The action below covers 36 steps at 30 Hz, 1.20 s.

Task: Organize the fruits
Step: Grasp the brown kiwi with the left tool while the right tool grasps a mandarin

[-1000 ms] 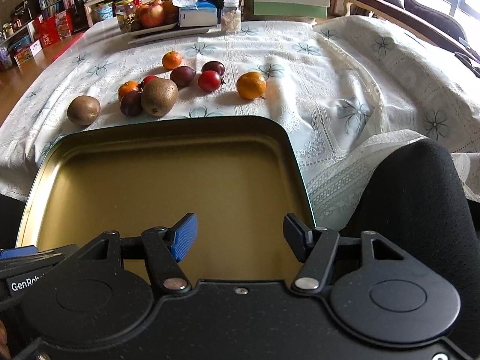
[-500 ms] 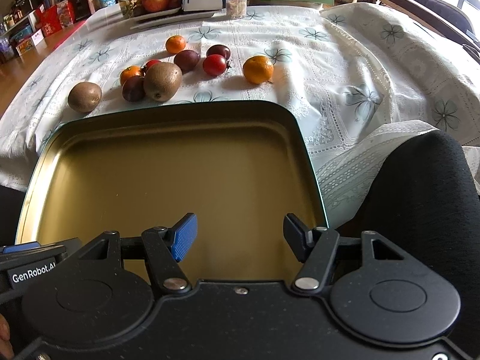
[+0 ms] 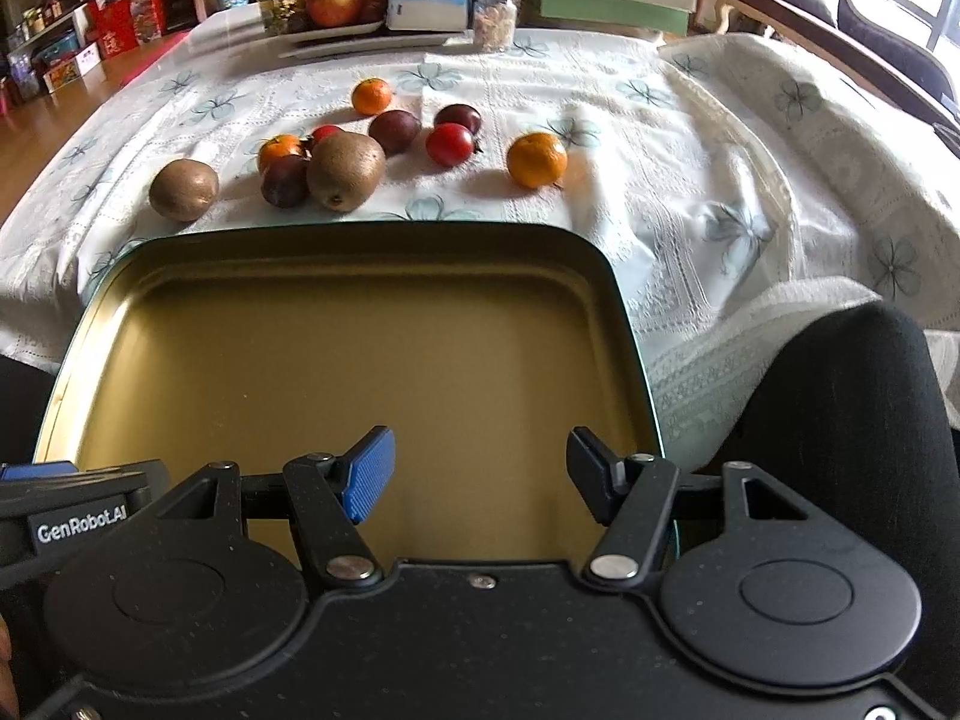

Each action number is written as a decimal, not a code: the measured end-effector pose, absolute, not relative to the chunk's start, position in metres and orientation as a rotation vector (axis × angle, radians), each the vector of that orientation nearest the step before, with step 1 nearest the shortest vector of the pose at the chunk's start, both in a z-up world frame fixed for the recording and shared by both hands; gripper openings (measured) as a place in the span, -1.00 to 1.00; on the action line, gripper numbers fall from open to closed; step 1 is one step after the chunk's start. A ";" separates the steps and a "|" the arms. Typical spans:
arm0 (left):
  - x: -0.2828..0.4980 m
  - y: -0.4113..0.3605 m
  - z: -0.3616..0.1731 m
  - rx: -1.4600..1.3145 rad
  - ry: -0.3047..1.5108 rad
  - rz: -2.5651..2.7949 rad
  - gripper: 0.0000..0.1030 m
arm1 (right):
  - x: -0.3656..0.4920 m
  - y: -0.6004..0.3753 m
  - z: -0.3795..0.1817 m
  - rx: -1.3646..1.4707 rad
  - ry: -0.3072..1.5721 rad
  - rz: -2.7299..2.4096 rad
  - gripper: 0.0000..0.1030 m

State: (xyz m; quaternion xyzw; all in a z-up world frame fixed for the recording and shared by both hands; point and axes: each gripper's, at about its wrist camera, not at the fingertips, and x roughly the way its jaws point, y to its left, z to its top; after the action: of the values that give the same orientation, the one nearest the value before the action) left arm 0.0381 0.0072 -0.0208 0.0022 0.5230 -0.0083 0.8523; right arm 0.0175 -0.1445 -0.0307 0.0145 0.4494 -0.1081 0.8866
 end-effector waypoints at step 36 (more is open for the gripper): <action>0.233 0.017 -0.022 -0.009 1.043 0.021 0.14 | 0.204 -0.216 -0.034 0.068 0.920 -0.293 0.22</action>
State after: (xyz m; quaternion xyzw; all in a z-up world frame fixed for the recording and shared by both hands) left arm 0.2330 0.0171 -0.0218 -0.0045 0.4982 0.0099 0.8670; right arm 0.2036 -0.2158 -0.0338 0.0328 0.4421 -0.1406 0.8853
